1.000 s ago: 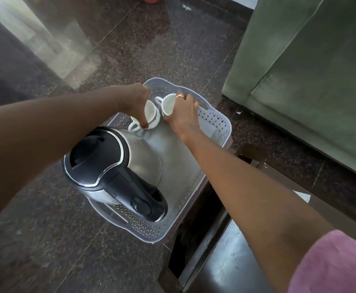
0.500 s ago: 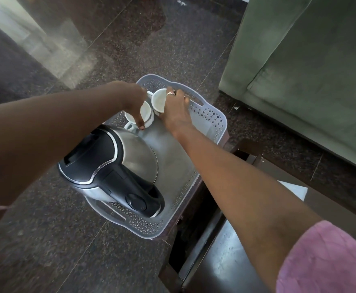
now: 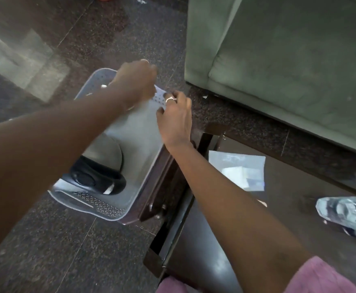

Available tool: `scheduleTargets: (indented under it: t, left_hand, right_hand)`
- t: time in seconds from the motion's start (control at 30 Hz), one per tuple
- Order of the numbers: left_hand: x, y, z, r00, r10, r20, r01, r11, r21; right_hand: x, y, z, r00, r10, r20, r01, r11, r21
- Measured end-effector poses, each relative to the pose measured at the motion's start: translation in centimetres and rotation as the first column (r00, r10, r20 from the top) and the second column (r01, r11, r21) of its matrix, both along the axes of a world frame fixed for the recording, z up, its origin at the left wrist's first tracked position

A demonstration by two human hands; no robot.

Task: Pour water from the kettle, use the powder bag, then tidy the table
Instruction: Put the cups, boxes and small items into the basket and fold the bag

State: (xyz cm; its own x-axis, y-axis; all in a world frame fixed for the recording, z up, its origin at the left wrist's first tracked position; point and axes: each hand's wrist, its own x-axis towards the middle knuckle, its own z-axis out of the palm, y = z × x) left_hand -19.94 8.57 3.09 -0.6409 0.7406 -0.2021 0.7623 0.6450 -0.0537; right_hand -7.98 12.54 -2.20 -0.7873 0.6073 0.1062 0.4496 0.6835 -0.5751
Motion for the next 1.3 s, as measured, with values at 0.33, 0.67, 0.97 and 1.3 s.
scheduleTargets:
  t: [0.33, 0.67, 0.97, 1.3]
  left_hand:
    - [20.9, 5.4, -6.5, 0.975, -0.002, 0.224, -0.031, 0.990, 0.141]
    - [39.0, 8.1, -13.4, 0.746, 0.429, 0.509, -0.497, 0.868, -0.002]
    - [43.6, 9.1, -16.0, 0.756, 0.485, 0.440, -0.570, 0.818, 0.076]
    - [48.3, 12.5, -15.2, 0.847, 0.300, 0.439, -0.392, 0.910, 0.133]
  right_hand:
    - [19.4, 6.2, -4.5, 0.917, -0.345, 0.199, 0.360, 0.932, -0.045]
    - [39.9, 9.1, -7.4, 0.740, -0.531, 0.413, 0.599, 0.799, -0.048]
    - [53.6, 15.1, -7.4, 0.602, -0.640, 0.478, 0.705, 0.707, 0.058]
    - [61.4, 25.2, -7.8, 0.564, -0.626, 0.539, 0.663, 0.732, 0.156]
